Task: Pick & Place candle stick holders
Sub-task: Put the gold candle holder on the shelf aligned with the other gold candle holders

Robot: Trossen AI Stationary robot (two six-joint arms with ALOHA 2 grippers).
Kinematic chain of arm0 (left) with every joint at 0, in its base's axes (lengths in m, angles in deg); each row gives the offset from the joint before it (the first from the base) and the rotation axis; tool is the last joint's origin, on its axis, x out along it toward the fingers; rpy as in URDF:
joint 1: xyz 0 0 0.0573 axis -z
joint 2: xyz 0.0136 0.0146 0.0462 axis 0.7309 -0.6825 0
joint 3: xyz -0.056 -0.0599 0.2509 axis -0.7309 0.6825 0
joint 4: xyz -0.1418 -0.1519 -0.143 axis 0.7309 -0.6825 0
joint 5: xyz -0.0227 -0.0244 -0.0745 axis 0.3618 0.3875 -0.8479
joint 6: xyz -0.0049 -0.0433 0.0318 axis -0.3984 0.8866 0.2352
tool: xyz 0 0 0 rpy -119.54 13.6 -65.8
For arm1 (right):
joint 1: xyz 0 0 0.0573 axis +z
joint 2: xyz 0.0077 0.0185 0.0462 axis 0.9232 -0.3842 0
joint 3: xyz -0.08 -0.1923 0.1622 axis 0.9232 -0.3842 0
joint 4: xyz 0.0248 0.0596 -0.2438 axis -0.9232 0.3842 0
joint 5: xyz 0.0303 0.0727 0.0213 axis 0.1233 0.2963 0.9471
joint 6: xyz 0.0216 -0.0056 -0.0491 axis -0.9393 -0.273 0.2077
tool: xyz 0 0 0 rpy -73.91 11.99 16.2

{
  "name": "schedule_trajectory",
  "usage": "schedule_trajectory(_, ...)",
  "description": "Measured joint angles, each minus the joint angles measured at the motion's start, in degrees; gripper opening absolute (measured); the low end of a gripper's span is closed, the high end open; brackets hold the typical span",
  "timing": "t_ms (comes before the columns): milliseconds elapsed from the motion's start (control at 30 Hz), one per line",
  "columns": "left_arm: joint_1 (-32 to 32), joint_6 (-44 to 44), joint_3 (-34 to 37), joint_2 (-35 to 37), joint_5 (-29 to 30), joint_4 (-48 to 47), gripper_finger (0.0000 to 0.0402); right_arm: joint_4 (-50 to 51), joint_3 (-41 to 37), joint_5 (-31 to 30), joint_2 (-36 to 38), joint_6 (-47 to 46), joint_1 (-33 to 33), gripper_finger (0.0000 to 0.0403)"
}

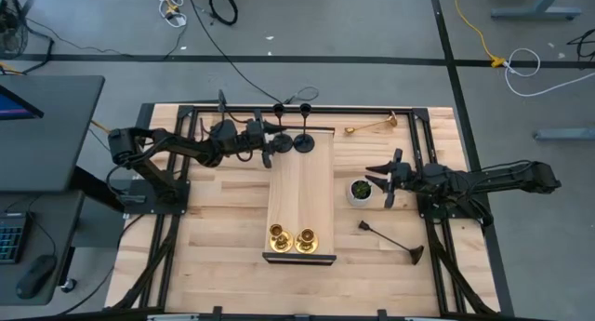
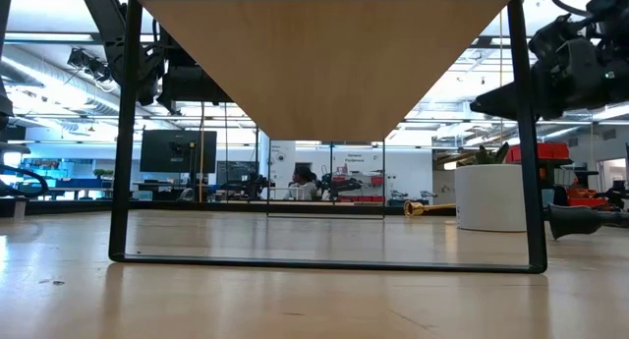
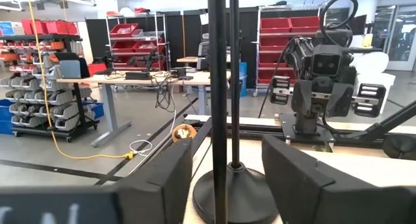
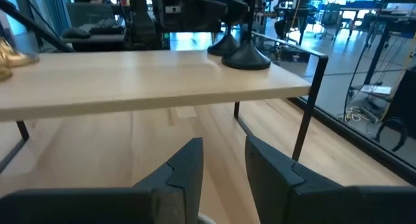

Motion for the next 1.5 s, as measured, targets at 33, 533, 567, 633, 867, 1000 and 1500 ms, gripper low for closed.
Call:
schedule_trajectory(33, 0.0, -0.12, 0.0, 0.02, 0.0, 0.14, 0.0193, -0.58, 0.01, -0.02, 0.0, 0.18, -0.02, 0.0114)
schedule_trajectory(533, -0.43, -0.88, 0.07, 9.66, -0.02, -10.25, 0.0213, -4.16, 0.48, -6.96, 0.0, -2.44, -0.02, 0.0116)
schedule_trajectory(567, -0.42, -1.34, 0.07, 10.76, -0.02, -12.16, 0.0213, -4.14, 1.14, -6.97, 0.0, -2.39, -0.02, 0.0118)
schedule_trajectory(633, -0.44, -1.44, 0.07, 13.29, 0.0, -16.36, 0.0213, -3.56, 3.11, -6.91, 0.02, -1.54, -0.02, 0.0126)
schedule_trajectory(867, -0.35, -1.9, 0.07, 25.54, -0.78, -31.83, 0.0211, 13.9, 16.58, -11.71, -0.72, 2.45, -2.0, 0.0176)
schedule_trajectory(1000, -0.18, -1.56, 0.07, 33.05, -4.2, -40.59, 0.0211, 26.24, 25.92, -14.01, -2.95, 5.1, -5.63, 0.0199)
schedule_trajectory(1500, 8.32, 2.65, 0.04, 39.48, -10.43, -48.01, 0.0211, 42.75, 47.08, -2.93, -28.61, 23.52, -33.57, 0.0181)
